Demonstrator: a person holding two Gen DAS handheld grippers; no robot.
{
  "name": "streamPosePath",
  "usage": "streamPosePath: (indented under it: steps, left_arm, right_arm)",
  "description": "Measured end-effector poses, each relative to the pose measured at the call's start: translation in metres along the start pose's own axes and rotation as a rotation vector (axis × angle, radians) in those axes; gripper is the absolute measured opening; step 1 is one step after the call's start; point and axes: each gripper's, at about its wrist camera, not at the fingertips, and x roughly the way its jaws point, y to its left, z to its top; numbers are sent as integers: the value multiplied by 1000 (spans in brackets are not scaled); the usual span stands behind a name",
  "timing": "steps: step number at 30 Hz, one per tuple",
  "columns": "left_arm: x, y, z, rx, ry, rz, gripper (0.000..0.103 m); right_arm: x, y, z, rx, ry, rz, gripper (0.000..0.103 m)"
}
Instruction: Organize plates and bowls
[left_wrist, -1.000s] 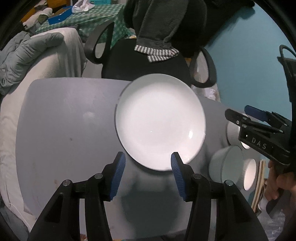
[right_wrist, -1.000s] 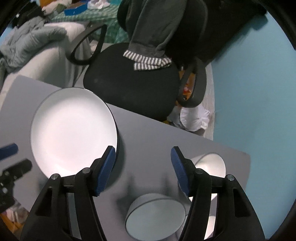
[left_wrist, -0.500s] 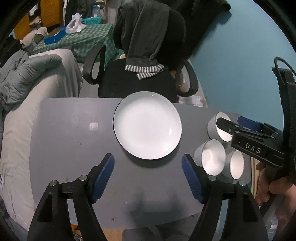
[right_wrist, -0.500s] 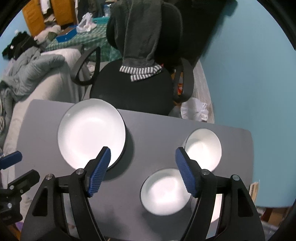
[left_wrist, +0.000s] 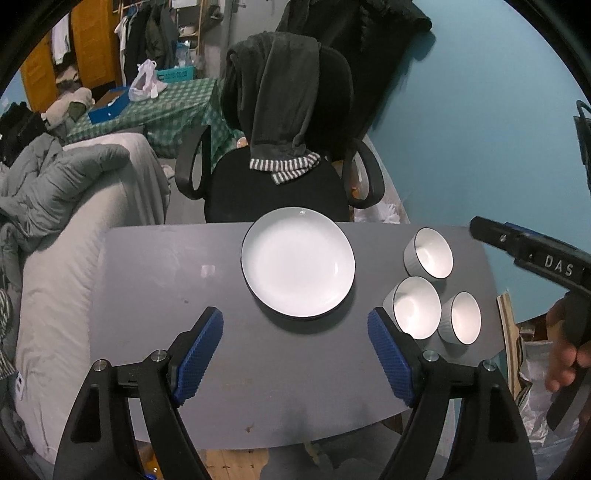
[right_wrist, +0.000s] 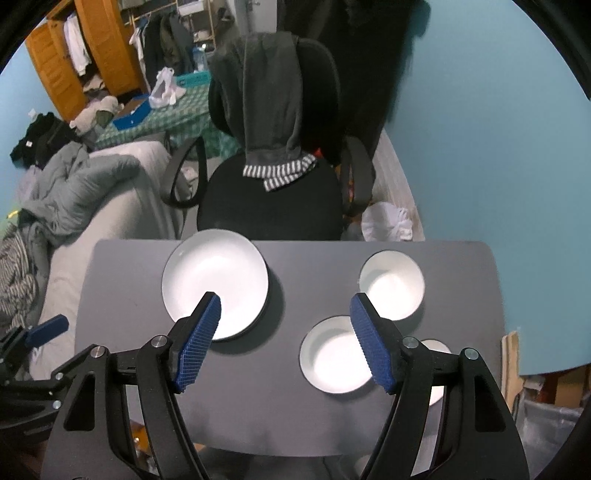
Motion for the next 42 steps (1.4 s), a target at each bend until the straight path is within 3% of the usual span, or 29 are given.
streamPosePath:
  steps: [12, 21, 42]
  left_arm:
    - [-34, 2, 4, -10, -55, -23, 82]
    - [-21, 0, 9, 8, -25, -71, 82]
    - [-14, -55, 27, 175, 5, -185, 82]
  right_arm:
    - [-32, -11, -9, 55, -31, -61, 72]
    - [-42, -19, -23, 88, -16, -111, 72]
    - [-64, -63, -55, 276, 12, -198, 72]
